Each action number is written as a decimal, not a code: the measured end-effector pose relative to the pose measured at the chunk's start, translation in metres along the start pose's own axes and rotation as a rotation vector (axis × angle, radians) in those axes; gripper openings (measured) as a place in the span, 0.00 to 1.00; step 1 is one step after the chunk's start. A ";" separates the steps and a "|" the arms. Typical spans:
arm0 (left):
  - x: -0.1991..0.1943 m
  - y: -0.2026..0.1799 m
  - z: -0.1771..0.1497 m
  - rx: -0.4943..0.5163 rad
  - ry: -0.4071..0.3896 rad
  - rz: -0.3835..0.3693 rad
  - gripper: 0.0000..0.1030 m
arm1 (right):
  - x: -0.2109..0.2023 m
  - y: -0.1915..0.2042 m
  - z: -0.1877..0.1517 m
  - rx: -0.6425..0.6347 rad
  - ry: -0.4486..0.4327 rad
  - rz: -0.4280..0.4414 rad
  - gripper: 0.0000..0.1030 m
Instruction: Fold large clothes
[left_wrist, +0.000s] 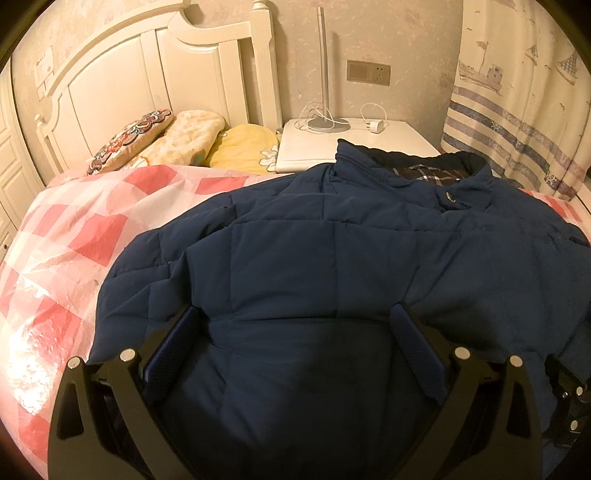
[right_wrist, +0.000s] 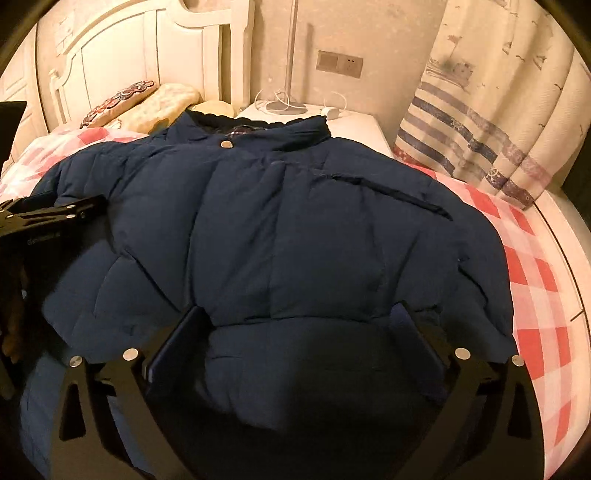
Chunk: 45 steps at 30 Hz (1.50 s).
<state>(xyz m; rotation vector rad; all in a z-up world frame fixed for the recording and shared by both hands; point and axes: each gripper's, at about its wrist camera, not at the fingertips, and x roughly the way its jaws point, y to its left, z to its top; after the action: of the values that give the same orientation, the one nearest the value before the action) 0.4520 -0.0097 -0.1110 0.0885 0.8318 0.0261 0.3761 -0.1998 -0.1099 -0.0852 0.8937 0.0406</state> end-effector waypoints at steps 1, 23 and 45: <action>-0.005 0.000 -0.002 0.005 -0.004 0.019 0.98 | -0.003 -0.002 -0.001 0.005 0.004 0.020 0.95; -0.132 0.034 -0.128 0.029 0.048 -0.112 0.98 | -0.106 -0.004 -0.100 -0.010 0.080 0.140 0.95; -0.225 0.062 -0.231 0.071 0.023 -0.158 0.98 | -0.171 0.025 -0.186 -0.172 0.029 0.224 0.95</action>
<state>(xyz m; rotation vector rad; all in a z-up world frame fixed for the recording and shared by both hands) 0.1308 0.0553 -0.0946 0.0891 0.8608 -0.1517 0.1231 -0.1918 -0.0942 -0.1459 0.9243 0.3262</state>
